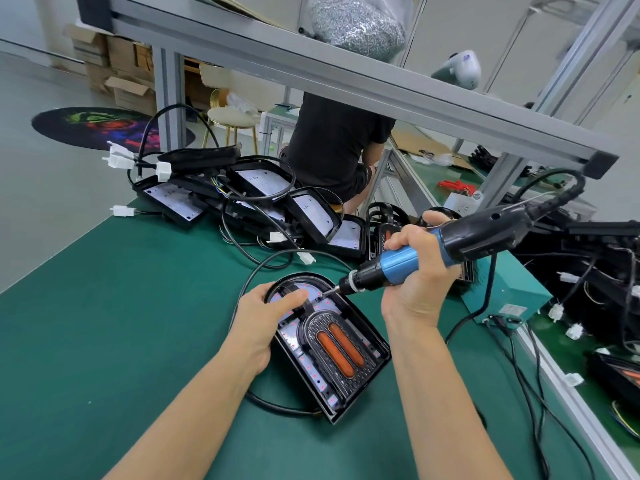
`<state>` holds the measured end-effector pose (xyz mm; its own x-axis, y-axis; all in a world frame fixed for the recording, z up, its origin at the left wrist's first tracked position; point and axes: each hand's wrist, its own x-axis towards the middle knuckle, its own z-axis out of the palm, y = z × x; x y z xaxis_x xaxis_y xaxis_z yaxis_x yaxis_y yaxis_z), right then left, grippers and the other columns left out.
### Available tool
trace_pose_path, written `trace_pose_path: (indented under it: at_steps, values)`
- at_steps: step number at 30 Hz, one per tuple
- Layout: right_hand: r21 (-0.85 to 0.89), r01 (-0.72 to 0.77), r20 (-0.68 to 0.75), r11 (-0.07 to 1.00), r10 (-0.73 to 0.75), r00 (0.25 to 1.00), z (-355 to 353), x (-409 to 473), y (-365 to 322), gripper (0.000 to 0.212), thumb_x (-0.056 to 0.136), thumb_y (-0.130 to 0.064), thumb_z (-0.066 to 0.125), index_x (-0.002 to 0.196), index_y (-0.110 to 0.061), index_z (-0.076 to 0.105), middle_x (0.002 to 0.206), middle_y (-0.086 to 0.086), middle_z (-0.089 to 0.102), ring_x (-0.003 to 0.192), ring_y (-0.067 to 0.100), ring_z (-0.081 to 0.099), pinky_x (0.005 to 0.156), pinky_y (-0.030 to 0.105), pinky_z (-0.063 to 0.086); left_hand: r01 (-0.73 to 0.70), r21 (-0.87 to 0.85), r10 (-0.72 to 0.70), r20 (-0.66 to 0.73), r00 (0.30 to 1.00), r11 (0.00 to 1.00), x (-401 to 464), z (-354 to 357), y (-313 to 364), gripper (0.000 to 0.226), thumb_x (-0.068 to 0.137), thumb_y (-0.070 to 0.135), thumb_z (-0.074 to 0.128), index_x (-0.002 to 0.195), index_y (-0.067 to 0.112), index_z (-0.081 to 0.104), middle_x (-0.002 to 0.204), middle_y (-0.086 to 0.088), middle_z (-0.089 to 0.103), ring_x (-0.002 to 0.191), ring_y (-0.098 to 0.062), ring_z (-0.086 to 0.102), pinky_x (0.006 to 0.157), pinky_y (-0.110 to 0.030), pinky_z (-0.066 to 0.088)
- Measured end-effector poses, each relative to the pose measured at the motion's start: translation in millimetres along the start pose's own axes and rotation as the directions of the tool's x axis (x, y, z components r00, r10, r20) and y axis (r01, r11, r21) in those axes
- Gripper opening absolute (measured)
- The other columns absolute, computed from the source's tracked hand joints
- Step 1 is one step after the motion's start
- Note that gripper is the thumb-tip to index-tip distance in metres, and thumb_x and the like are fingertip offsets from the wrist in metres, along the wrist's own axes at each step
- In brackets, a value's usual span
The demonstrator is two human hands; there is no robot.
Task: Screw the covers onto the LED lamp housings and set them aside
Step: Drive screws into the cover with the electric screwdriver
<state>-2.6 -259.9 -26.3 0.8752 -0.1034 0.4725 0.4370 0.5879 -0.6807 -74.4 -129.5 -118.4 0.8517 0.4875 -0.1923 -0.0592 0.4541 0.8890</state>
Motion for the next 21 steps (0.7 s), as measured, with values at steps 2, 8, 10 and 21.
trace_pose_path:
  at_steps: [2, 8, 10, 21]
  values:
    - [-0.006, 0.001, 0.009, 1.000, -0.001, 1.000, -0.8, -0.1, -0.3, 0.023, 0.072, -0.001, 0.056, 0.089, -0.015, 0.055, 0.054, -0.003, 0.053, 0.053, 0.017, 0.050, 0.065, 0.030, 0.043, 0.005, -0.006, -0.005, -0.004, 1.000, 1.000, -0.7, -0.1, 0.2, 0.024, 0.075, 0.003, 0.075, 0.097, 0.004, 0.068, 0.093, -0.014, 0.073, 0.084, -0.031, 0.069, 0.083, -0.043, 0.055]
    - [-0.021, -0.007, 0.013, 1.000, 0.007, 1.000, -2.1, -0.5, -1.5, 0.023, 0.072, -0.001, 0.056, 0.089, -0.016, 0.055, 0.053, -0.004, 0.053, 0.055, 0.019, 0.049, 0.071, 0.035, 0.041, 0.008, -0.009, -0.008, -0.006, 1.000, 1.000, -0.7, 0.9, 1.0, 0.026, 0.075, 0.002, 0.074, 0.100, 0.002, 0.067, 0.095, -0.016, 0.073, 0.085, -0.032, 0.069, 0.084, -0.044, 0.055]
    - [-0.024, -0.009, 0.009, 1.000, 0.009, 1.000, -2.0, -0.5, -2.0, 0.023, 0.072, -0.001, 0.056, 0.089, -0.016, 0.055, 0.053, -0.003, 0.053, 0.055, 0.019, 0.049, 0.068, 0.033, 0.042, 0.008, -0.008, -0.008, -0.007, 1.000, 1.000, -0.5, 1.3, 0.8, 0.026, 0.075, 0.002, 0.074, 0.101, 0.002, 0.067, 0.095, -0.016, 0.073, 0.085, -0.032, 0.069, 0.084, -0.044, 0.055]
    - [-0.038, -0.015, 0.027, 0.999, 0.017, 1.000, 1.6, -2.5, -0.8, 0.022, 0.072, 0.000, 0.056, 0.087, -0.016, 0.056, 0.054, -0.002, 0.053, 0.057, 0.019, 0.048, 0.064, 0.032, 0.042, 0.006, -0.013, -0.006, -0.003, 1.000, 1.000, -1.1, 1.4, 0.6, 0.026, 0.075, 0.002, 0.074, 0.099, 0.003, 0.066, 0.094, -0.015, 0.073, 0.083, -0.031, 0.069, 0.082, -0.043, 0.055]
